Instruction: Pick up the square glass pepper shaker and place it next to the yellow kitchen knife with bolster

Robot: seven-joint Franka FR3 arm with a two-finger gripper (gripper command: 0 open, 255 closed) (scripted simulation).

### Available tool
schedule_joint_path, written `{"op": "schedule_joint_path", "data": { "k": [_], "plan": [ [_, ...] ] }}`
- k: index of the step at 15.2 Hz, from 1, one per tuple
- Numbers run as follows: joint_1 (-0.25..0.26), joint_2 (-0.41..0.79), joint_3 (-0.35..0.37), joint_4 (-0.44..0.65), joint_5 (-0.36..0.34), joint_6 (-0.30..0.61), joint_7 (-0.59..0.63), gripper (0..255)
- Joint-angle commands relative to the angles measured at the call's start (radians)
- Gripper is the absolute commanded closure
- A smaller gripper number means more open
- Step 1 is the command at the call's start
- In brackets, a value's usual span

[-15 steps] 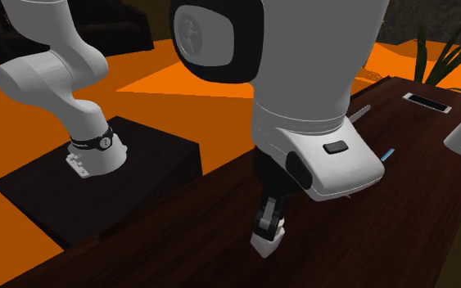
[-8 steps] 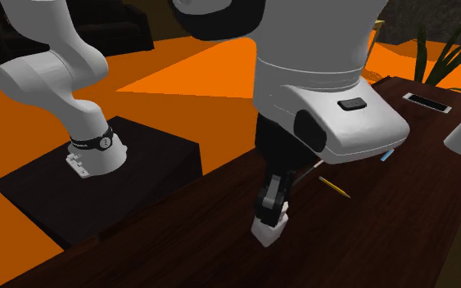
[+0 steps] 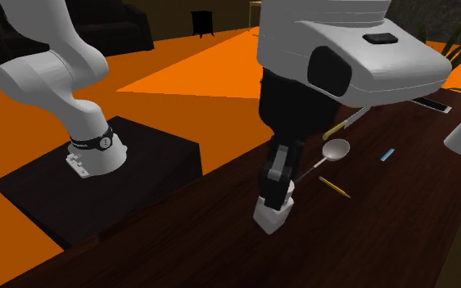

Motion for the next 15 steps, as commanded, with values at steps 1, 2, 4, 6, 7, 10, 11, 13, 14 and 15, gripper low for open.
{"op": "schedule_joint_path", "data": {
  "k": [1, 2, 4, 6, 7, 10, 11, 13, 14, 15],
  "plan": [
    [-0.002, -0.004, -0.001, 0.022, 0.0, -0.026, -0.002, 255],
    [-0.002, -0.005, -0.001, 0.033, 0.0, -0.039, -0.002, 255],
    [-0.002, -0.007, -0.001, 0.058, 0.0, -0.065, -0.003, 255],
    [-0.002, -0.008, -0.002, 0.083, -0.001, -0.091, -0.003, 255],
    [-0.003, -0.008, -0.002, 0.096, -0.001, -0.105, -0.003, 255],
    [-0.003, -0.006, -0.002, 0.139, 0.0, -0.145, -0.003, 255],
    [-0.004, -0.005, -0.002, 0.153, 0.0, -0.159, -0.004, 255],
    [0.011, -0.013, 0.005, 0.152, -0.003, -0.166, 0.018, 255],
    [0.026, -0.021, 0.012, 0.143, -0.006, -0.165, 0.04, 255],
    [0.04, -0.027, 0.019, 0.136, -0.009, -0.164, 0.061, 255]
  ]
}}
